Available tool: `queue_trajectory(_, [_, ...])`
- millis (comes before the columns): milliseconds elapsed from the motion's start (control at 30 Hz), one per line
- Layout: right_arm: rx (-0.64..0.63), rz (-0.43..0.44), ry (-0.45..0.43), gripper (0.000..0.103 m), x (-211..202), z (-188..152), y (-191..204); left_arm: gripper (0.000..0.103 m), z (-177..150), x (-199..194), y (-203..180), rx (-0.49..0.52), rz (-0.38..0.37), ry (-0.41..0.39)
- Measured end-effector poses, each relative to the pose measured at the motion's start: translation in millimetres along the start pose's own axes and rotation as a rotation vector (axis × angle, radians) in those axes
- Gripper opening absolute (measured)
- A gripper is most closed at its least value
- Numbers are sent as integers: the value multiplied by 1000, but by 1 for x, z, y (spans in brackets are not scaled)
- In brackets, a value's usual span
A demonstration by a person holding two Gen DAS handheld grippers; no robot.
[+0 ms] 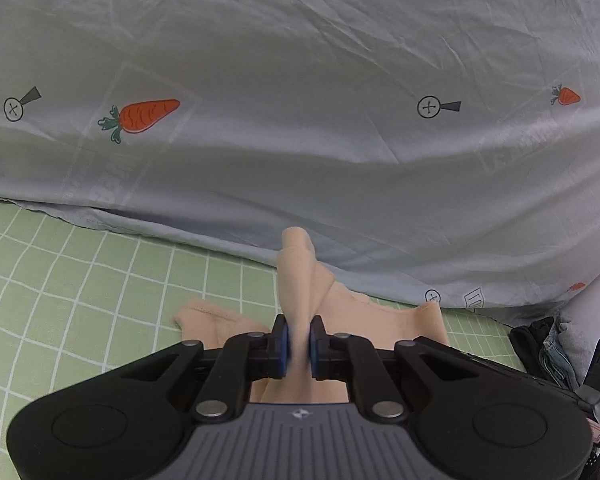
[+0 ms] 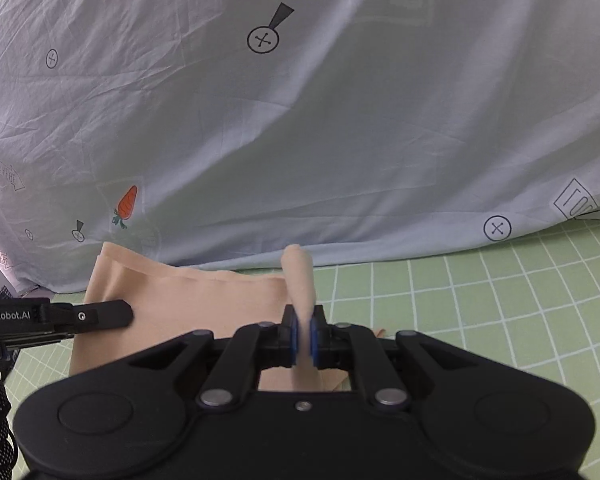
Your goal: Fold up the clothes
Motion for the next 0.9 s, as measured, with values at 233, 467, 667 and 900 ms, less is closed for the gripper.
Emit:
queue_trajectory(233, [-67, -89, 68, 35, 56, -7, -11, 17, -19, 43, 38, -128, 85, 55])
queue_trajectory(467, [98, -92, 64, 61, 38, -7, -35, 57, -4, 17, 54, -192, 172, 19])
queue_trajectory(667, [161, -45, 132, 75, 30, -27, -25, 73, -9, 10, 53, -138, 151, 85])
queue_trajectory(900, [142, -18, 165, 73, 34, -34, -11, 73, -24, 19, 44, -117, 118, 146])
Point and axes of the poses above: each gripper's, at about its wrist camera, not at the fingertips, and x roughly the way its jaws point, y to its left, z to its top, the point moved 8 cm from there along x, roughly the way its jaws point, and after that the axes turned 2 degrees about -x, right-handed, at the moved point
